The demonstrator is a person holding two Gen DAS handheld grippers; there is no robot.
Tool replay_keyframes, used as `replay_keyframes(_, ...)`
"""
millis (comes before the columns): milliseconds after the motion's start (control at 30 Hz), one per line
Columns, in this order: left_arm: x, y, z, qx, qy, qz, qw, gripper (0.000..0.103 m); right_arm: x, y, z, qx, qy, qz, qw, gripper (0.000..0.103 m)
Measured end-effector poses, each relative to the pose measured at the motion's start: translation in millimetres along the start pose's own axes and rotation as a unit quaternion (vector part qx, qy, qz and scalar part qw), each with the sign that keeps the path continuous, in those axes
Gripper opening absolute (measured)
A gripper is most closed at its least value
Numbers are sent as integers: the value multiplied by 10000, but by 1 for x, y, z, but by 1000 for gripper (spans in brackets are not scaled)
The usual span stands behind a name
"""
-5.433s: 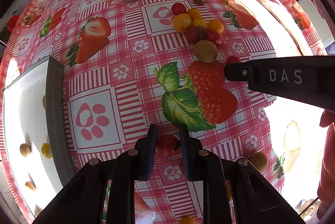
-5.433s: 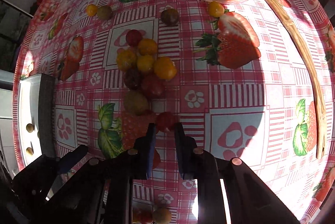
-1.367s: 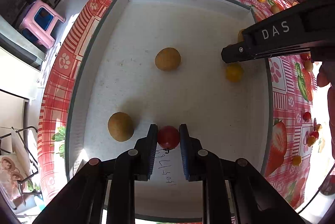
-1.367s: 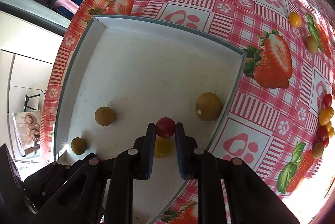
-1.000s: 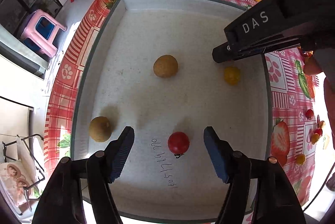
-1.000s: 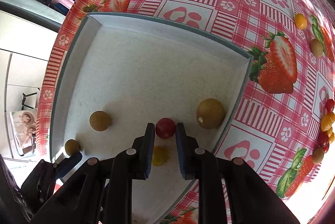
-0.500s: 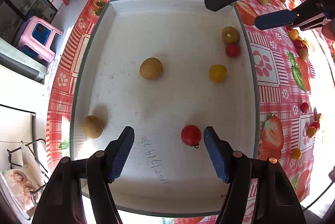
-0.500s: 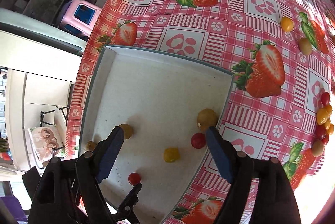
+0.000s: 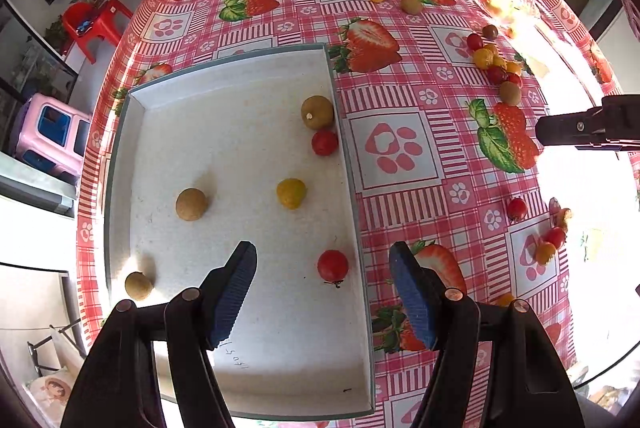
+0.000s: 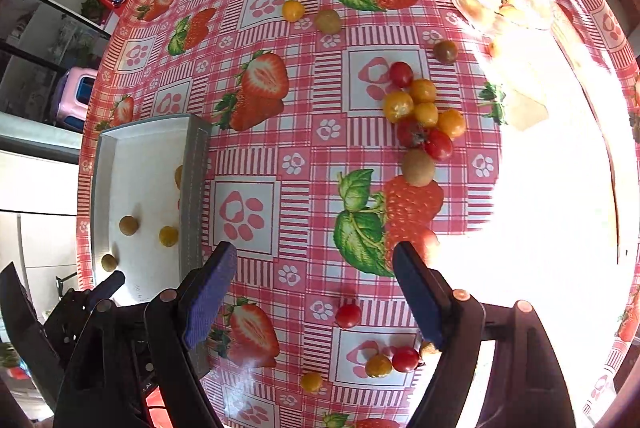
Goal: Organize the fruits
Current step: 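Grasp a red cherry tomato with the left tool while the right grasps a yellow fruit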
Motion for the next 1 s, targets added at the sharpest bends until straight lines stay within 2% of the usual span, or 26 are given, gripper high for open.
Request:
replay_keyframes(167,37,6,14,-71,362,-346,9987,70,57,0,-27,-217,546,-182,9981,83)
replay_keyframes(333,78,24,24,-260,656,-749,9947,70,90,6,-47,-370,957,-197,9945,83)
replay_keyframes(467,102,36,30,-360,837,-906,9917,70,108,9,-55,-414,1273,-105,9909,83)
replay_keyframes(533,111,41,33,-363,942,-942,9904,70,113,11,-57,-438,1326,-14,9902,79)
replay_keyframes(700,125,53,38,-414,1046,-926,9893,70,122,18,-62,-594,1517,272,9863,59)
replay_keyframes(833,130,57,40,-430,1048,-925,9892,70,129,24,-66,-710,1753,514,9806,55)
replay_keyframes(967,137,61,41,-428,1100,-852,9894,70,124,26,-66,-743,1633,561,9822,52)
replay_keyframes(1000,138,61,41,-424,1113,-823,9895,70,123,27,-66,-750,1603,565,9826,49)
Point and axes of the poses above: each gripper's, at about its wrist camera, not at the fingertips, and y roughly the way its jaws point, x to its right, z to its top, the point moved 4 cm from there along y, roughly the way its jaws point, and after that the axes turned 6 degrees about y, right-handed, at the moved point
